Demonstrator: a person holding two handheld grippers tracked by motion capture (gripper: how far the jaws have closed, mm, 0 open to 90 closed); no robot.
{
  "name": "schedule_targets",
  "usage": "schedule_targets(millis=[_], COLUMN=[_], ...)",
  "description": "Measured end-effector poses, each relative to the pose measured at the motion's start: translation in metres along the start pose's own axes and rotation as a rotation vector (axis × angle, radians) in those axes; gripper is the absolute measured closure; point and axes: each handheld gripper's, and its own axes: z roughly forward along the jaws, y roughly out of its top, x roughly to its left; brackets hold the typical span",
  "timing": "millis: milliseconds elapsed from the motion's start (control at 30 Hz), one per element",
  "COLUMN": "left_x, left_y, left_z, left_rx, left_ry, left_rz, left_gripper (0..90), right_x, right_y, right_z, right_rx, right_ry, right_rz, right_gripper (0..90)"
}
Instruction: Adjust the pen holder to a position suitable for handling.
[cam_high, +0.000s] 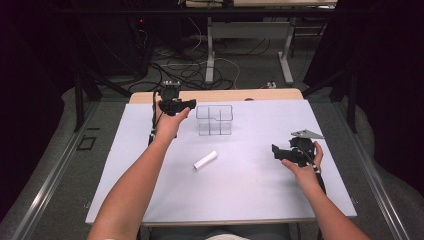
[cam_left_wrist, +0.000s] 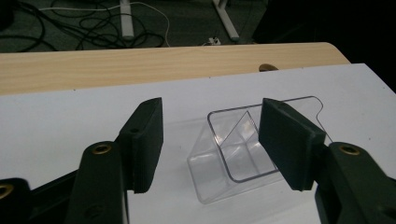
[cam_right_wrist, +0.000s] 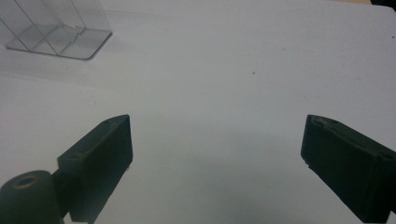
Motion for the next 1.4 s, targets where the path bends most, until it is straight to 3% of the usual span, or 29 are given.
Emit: schedule_targets(millis=[233,467,600,1033,1167,1300,1400], left_x=[0.000,0.000,-0.001,0.001,-0.003,-0.005,-0.006], left_y=[-0.003,-0.012,-0.017,-0.024,-0.022,-0.020,-0.018], left_z=[0.021,0.039,0.045,0.052,0.051,0.052,0.052], left_rx=[0.050,0.122,0.137,0.169,0.177,0.201,0.214], left_ry=[-0.011,-0.027,-0.010,-0.018,-0.009,-0.009,0.006], left_rz=[-0.035,-0.110,-0.114,-0.133,-0.149,-0.202,-0.204], left_gripper=[45.5,52.1,55.6,68.4,75.0,78.9,79.8], right_x=[0.000,-0.001,-0.001,-0.001,-0.002,-0.001,-0.002], right_y=[0.000,-0.001,-0.001,-0.001,-0.001,-0.001,-0.001], right_z=[0.002,0.003,0.003,0.005,0.005,0.005,0.005], right_rx=[0.001,0.009,0.011,0.015,0.018,0.016,0.019], right_ry=[0.006,0.009,0.012,0.017,0.017,0.016,0.017], right_rz=[0.002,0.008,0.011,0.008,0.006,0.006,0.006], right_gripper=[9.3,9.6,9.6,10.0,10.0,10.2,10.5])
